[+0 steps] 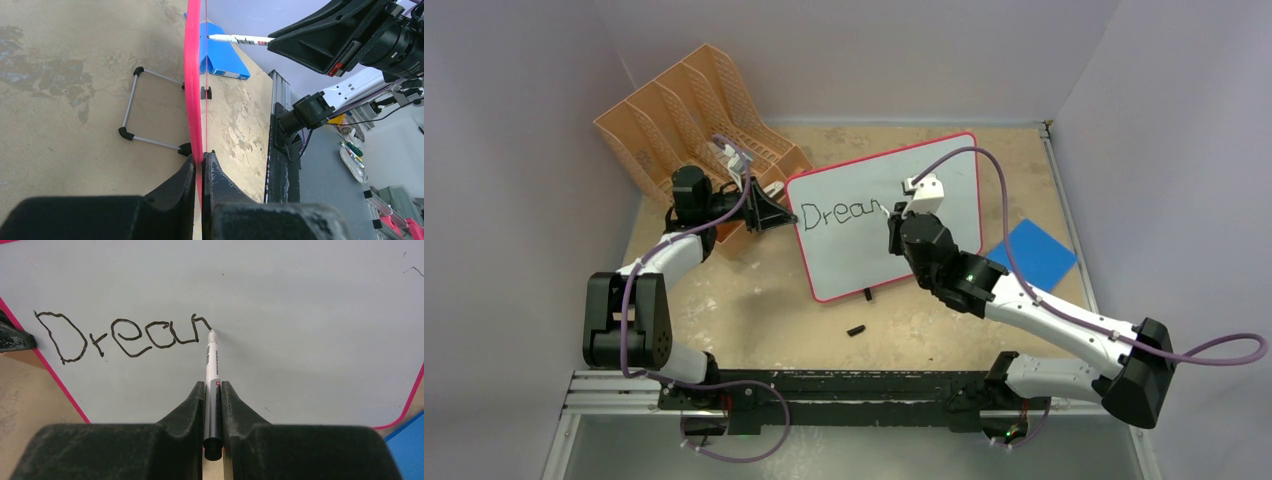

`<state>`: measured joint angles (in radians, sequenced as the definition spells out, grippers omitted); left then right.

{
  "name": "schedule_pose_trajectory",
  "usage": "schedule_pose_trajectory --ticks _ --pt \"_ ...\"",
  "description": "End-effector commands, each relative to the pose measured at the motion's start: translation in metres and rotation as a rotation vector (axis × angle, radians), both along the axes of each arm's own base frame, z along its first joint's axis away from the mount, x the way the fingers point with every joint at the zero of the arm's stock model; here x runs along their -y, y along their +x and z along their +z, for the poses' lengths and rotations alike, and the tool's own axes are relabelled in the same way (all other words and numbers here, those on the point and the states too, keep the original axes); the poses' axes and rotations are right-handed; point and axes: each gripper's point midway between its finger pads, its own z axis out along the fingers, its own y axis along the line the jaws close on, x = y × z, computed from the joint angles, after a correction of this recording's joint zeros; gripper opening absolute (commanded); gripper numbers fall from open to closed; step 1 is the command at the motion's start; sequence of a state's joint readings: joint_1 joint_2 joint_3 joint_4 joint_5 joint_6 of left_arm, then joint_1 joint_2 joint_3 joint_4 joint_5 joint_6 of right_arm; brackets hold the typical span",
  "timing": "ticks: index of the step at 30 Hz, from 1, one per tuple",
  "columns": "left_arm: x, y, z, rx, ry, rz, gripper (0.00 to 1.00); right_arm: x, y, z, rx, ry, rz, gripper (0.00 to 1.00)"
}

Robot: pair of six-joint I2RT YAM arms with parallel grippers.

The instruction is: Write a sentence on the whiteboard

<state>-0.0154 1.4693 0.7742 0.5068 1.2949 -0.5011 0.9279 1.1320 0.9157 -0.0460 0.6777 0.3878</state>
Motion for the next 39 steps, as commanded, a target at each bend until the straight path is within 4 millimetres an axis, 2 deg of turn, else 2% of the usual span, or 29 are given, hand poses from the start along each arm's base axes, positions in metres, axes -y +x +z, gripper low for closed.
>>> schedule_pose_trajectory --ticks 1,10,22,39 --pt "0.005 -0.004 0.015 0.099 0.005 -0.042 0.00 -0.004 0.009 0.029 0.071 0.058 -0.011 0.00" --pt "0.005 -0.004 0.015 0.100 0.005 -0.043 0.00 -0.012 0.012 0.030 0.076 0.057 0.007 0.00" --pt "0.006 -0.004 0.016 0.101 0.004 -0.044 0.00 -0.011 0.014 0.031 0.085 0.056 -0.001 0.00" --pt "0.005 -0.004 0.016 0.099 0.005 -0.043 0.00 0.000 0.020 0.031 0.091 0.038 -0.044 0.00"
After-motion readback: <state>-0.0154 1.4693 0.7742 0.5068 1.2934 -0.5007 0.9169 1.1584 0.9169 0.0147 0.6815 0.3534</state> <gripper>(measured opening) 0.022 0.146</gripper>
